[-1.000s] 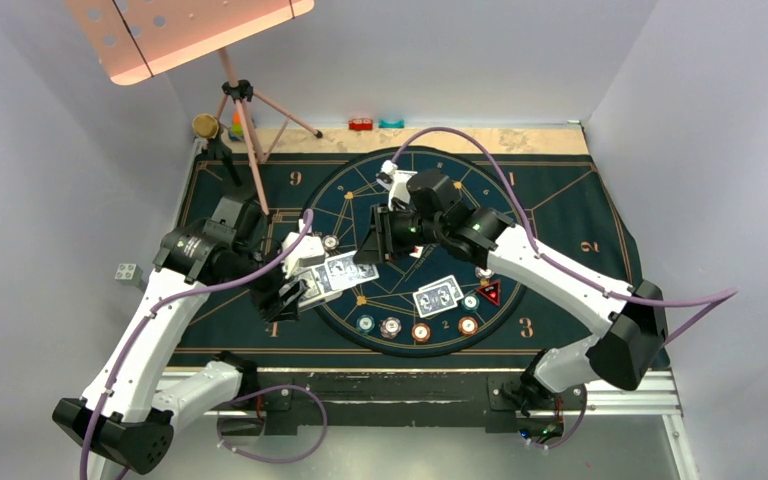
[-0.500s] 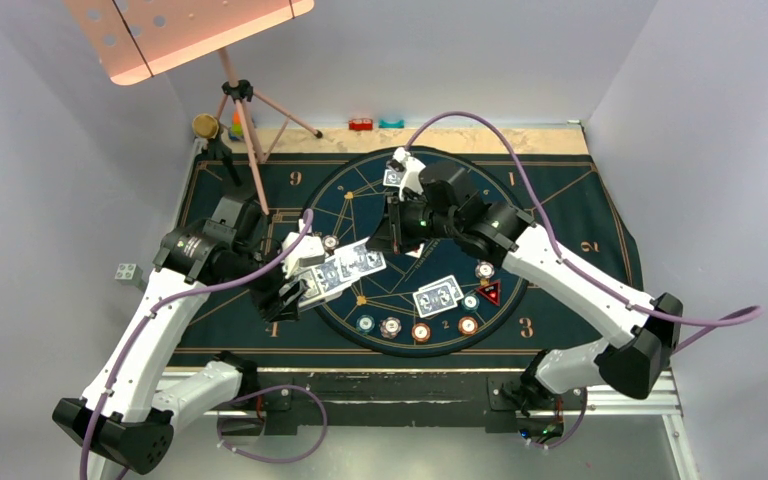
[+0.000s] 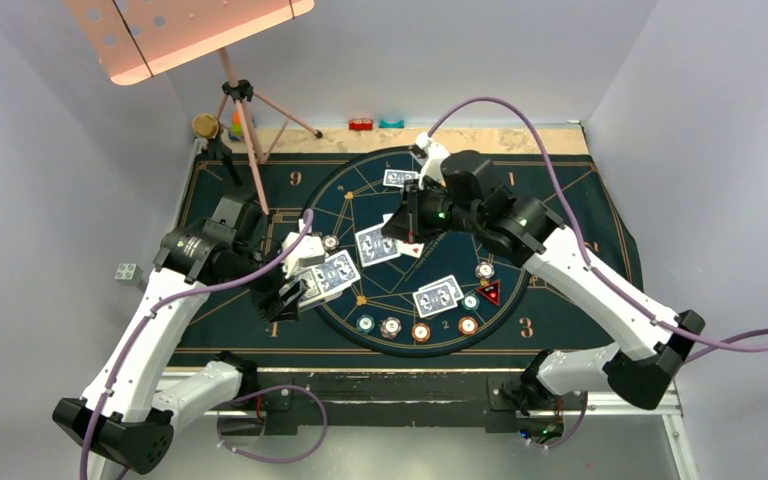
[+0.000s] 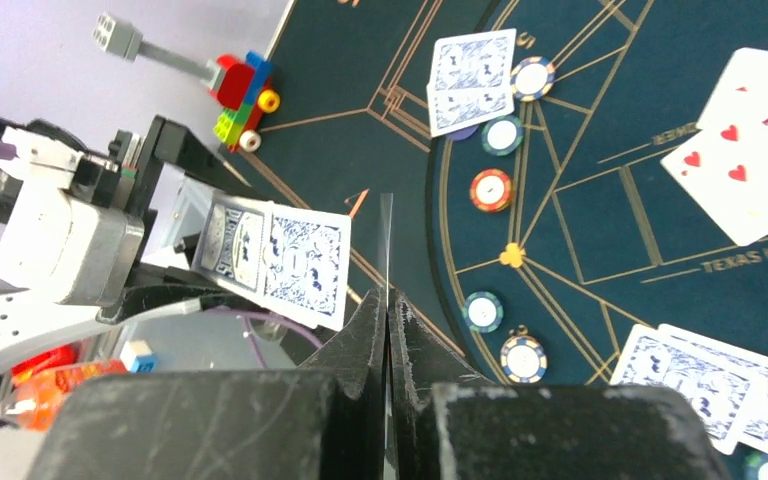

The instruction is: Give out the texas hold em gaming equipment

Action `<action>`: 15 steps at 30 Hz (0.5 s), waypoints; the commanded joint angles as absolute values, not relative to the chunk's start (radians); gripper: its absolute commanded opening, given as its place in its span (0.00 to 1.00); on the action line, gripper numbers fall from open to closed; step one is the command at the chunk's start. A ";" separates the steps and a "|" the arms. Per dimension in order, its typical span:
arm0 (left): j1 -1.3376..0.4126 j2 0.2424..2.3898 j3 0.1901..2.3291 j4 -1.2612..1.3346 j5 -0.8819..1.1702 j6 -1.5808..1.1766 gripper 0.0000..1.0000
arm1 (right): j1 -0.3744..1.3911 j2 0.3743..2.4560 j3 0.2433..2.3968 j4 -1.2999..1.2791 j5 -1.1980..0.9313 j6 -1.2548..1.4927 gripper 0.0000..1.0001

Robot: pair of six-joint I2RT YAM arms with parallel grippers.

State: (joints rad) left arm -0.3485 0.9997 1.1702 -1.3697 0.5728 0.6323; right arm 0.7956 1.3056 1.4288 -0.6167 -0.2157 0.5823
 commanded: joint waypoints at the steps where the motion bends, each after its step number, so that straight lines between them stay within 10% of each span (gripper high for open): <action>1: -0.351 0.994 1.187 -1.350 0.605 0.650 0.00 | 0.755 1.273 1.511 -0.708 -0.088 0.539 0.00; 15: -0.351 0.976 1.201 -1.370 0.607 0.650 0.00 | 0.763 1.686 1.681 -1.107 0.514 0.674 0.00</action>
State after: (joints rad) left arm -0.3485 0.9932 1.1702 -1.3716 0.5728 0.6323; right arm 0.7483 1.5894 1.5360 -0.9127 0.2817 0.5934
